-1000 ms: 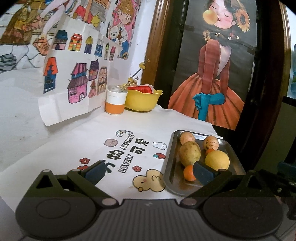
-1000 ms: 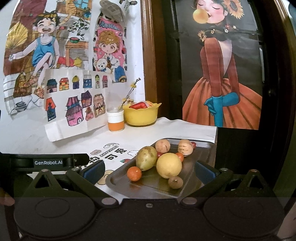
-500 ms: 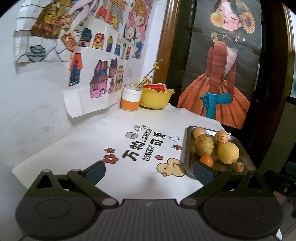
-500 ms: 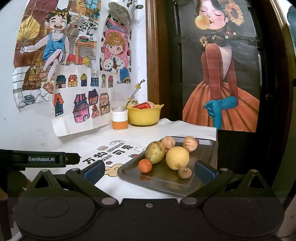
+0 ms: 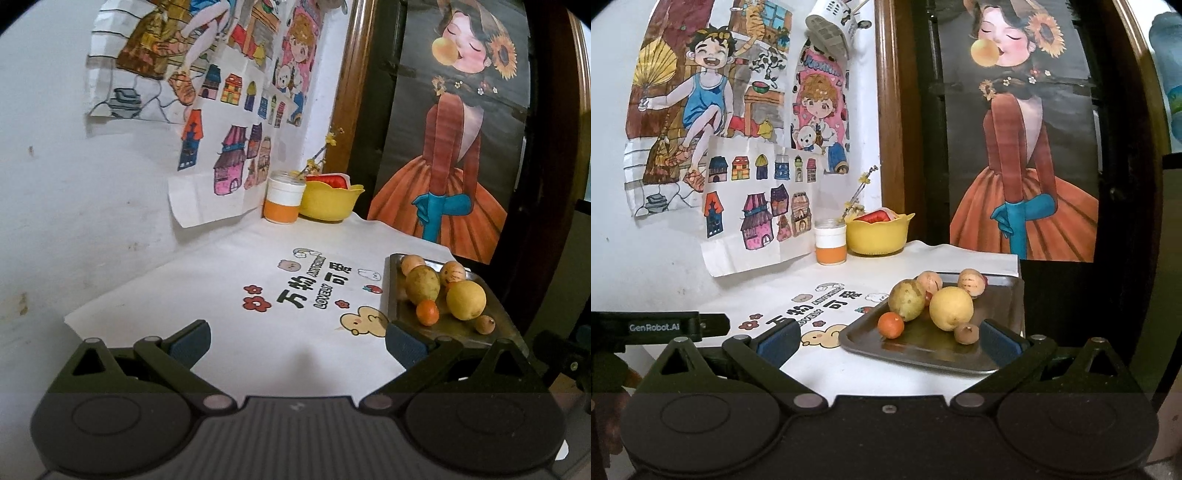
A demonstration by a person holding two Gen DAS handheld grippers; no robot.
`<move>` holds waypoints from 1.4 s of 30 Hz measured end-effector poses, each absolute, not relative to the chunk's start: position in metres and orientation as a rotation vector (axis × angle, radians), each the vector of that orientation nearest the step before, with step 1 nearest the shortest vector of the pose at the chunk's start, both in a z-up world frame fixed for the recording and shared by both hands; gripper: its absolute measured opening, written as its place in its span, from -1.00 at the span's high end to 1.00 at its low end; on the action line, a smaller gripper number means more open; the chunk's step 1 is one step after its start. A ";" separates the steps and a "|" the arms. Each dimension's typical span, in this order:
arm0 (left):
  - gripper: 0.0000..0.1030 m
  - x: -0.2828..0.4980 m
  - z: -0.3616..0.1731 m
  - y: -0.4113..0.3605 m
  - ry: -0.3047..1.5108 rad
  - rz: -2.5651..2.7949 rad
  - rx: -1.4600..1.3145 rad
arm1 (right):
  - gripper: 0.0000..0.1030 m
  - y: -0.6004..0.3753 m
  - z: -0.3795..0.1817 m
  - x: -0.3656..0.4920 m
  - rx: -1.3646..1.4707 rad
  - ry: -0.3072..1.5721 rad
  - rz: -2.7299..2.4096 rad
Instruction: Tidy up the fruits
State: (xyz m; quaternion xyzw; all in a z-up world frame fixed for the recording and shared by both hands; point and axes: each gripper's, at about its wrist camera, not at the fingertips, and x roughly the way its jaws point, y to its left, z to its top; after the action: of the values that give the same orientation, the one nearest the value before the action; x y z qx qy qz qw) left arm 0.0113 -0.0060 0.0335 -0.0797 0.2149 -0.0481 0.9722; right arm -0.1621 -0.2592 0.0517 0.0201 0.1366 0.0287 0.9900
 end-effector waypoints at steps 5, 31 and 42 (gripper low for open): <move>-0.99 0.005 0.032 -0.001 0.421 -0.087 -0.163 | -0.99 -0.258 0.049 -0.167 0.030 0.274 0.045; -0.99 -0.003 0.024 0.004 0.426 -0.080 -0.152 | -0.99 -0.253 0.040 -0.172 0.023 0.291 0.038; -0.99 -0.003 0.024 0.003 0.430 -0.082 -0.153 | -0.99 -0.254 0.040 -0.172 0.025 0.292 0.039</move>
State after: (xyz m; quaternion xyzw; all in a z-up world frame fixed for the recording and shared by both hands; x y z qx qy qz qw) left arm -0.0028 0.0031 0.0236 -0.0761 0.2129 -0.0408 0.9733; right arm -0.1718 -0.2536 0.0399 0.0124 0.1454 0.0196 0.9891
